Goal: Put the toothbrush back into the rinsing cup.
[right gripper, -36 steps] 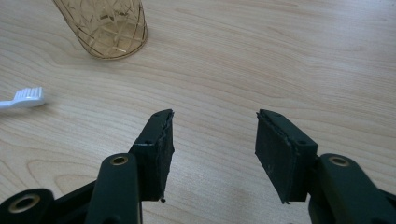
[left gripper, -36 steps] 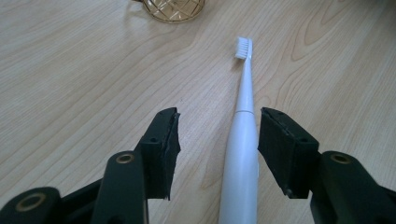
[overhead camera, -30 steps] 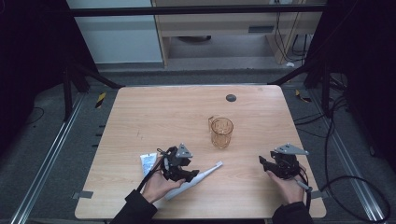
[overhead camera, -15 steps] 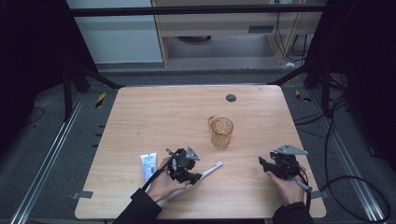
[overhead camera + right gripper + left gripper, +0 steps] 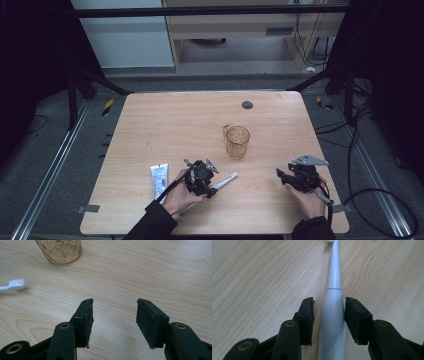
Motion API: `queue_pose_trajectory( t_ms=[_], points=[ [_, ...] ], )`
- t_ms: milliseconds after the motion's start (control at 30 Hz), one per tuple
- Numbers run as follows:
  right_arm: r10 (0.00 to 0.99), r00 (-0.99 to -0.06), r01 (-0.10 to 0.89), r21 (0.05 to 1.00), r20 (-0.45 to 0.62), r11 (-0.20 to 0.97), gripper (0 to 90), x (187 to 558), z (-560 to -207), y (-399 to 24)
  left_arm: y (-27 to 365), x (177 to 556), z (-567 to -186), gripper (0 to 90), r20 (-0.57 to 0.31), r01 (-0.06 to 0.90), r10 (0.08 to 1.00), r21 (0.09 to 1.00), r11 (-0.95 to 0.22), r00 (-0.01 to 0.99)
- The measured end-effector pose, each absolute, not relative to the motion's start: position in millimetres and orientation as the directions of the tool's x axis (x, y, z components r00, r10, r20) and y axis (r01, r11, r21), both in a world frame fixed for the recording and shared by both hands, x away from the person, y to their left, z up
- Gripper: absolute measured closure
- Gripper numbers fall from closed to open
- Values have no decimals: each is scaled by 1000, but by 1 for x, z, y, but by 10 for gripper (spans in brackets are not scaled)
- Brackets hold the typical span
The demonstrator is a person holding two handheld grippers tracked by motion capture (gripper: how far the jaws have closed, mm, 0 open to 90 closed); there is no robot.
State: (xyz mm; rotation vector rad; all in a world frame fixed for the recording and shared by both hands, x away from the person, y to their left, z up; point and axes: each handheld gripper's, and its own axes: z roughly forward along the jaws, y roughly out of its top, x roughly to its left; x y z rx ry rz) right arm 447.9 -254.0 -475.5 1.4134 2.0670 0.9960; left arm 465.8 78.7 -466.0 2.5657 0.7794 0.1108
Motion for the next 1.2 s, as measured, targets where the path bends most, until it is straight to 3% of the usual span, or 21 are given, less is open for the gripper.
queue_pose_trajectory(
  t_ms=[267,867,1033,1200],
  points=[
    [924,-380,608,764,40,217,481,449,-476,-254,75,468,-471,650,-65,521,548,424,-741,834],
    [923,-384,609,763,42,219,487,450,-476,-253,74,470,-471,667,-78,533,555,415,-737,828],
    [924,-379,614,761,53,208,492,449,-476,-254,79,470,-469,669,-68,536,567,435,-723,821],
    [924,-379,609,765,48,210,496,449,-476,-255,95,468,-446,670,-81,547,602,528,-650,794]
  ],
)
